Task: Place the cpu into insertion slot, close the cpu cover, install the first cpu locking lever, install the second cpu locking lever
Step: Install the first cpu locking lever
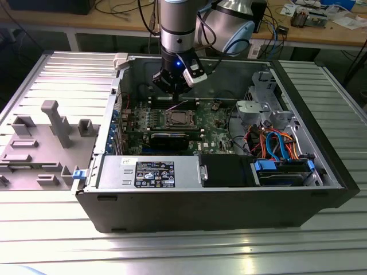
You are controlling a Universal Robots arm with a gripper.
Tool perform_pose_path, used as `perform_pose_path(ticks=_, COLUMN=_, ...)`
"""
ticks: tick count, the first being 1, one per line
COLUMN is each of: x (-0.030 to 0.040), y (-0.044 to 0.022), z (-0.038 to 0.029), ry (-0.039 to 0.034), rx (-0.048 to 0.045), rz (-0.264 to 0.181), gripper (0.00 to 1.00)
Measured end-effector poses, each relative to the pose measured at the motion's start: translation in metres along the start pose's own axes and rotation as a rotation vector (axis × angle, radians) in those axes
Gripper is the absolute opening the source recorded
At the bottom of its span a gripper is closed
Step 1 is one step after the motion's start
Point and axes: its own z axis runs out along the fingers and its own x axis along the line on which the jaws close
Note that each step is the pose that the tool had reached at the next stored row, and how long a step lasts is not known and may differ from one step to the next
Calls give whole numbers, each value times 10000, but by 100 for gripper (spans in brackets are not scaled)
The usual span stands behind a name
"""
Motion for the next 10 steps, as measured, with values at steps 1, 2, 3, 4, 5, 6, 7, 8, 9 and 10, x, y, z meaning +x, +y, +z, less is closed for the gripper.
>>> perform_pose_path(ticks=1, x=0, y=0, z=0, ry=0, rx=0, rz=0, gripper=11)
perform_pose_path(ticks=2, x=0, y=0, z=0, ry=-1, rx=0, rz=0, gripper=11)
perform_pose_path(ticks=3, x=0, y=0, z=0, ry=0, rx=0, rz=0, gripper=11)
perform_pose_path(ticks=4, x=-1, y=0, z=1, ry=0, rx=-1, rz=0, gripper=11)
perform_pose_path(ticks=5, x=-3, y=0, z=1, ry=-1, rx=-2, rz=-1, gripper=11)
perform_pose_path(ticks=6, x=-4, y=0, z=2, ry=-2, rx=-2, rz=0, gripper=11)
perform_pose_path(ticks=7, x=-4, y=0, z=2, ry=-2, rx=-1, rz=1, gripper=11)
perform_pose_path(ticks=8, x=-5, y=0, z=2, ry=-1, rx=-1, rz=1, gripper=11)
perform_pose_path(ticks=9, x=-7, y=2, z=3, ry=0, rx=-1, rz=0, gripper=11)
perform_pose_path(ticks=10, x=-10, y=5, z=4, ry=-1, rx=-1, rz=0, gripper=11)
